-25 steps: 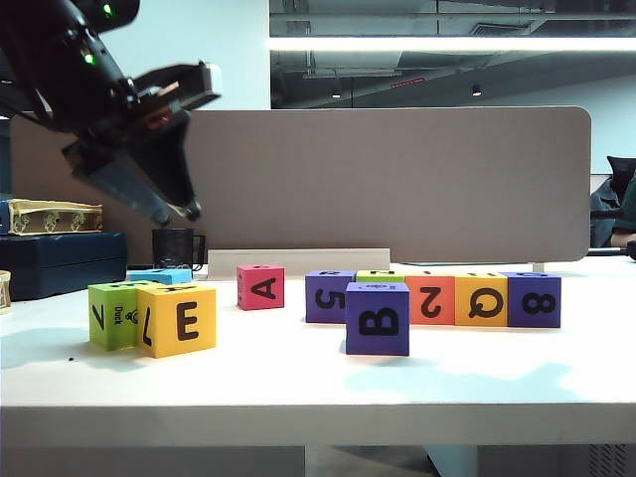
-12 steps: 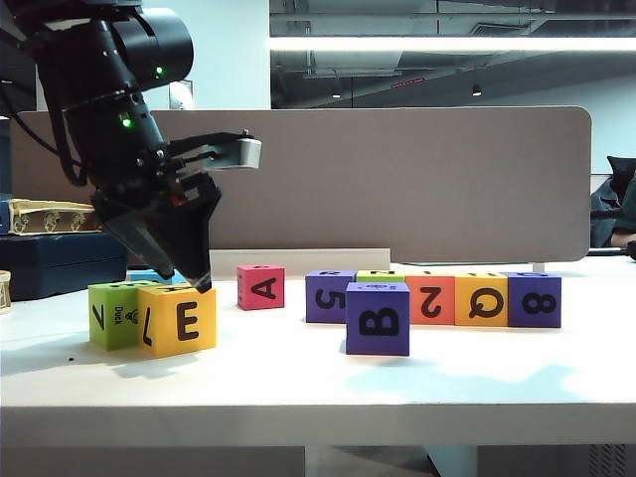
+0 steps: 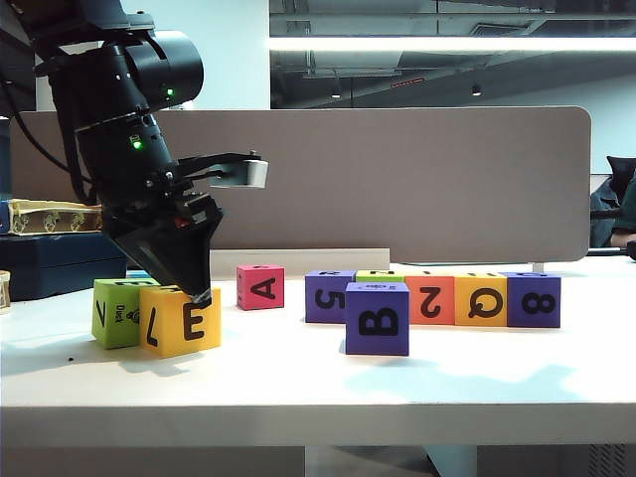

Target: Select the appropriate blocks from the scattered letter blocks on the table and arrange them in a row to spell out "LEARNING".

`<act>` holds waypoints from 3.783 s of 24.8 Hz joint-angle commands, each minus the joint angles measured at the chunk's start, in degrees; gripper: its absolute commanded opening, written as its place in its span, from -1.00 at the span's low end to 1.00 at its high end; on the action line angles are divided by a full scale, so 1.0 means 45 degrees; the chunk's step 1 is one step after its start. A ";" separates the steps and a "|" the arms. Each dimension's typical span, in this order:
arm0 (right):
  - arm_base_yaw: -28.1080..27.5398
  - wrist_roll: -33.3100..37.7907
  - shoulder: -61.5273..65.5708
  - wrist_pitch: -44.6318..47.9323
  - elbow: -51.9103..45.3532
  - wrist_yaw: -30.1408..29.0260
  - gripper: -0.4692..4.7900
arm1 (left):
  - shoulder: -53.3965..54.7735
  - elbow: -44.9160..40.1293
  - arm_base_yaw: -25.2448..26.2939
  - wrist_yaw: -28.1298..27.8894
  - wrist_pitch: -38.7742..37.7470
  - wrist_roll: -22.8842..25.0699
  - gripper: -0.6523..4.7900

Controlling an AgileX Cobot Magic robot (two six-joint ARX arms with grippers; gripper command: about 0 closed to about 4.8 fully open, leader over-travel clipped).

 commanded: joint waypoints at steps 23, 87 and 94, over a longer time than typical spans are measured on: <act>0.0010 -0.0034 -0.0019 -0.0019 0.0058 -0.0015 -0.83 | 0.0233 0.1855 -0.0005 0.0005 -0.0044 -0.1248 -0.02; 0.0010 -0.0039 0.0083 -0.0204 0.0039 0.0029 -0.83 | 0.3619 0.4639 -0.0034 -0.0656 0.1418 -0.7344 0.49; 0.0005 -0.0039 0.0083 -0.0209 0.0039 0.0029 -0.83 | 0.3614 0.5212 -0.0034 -0.0568 0.1112 -0.7329 0.49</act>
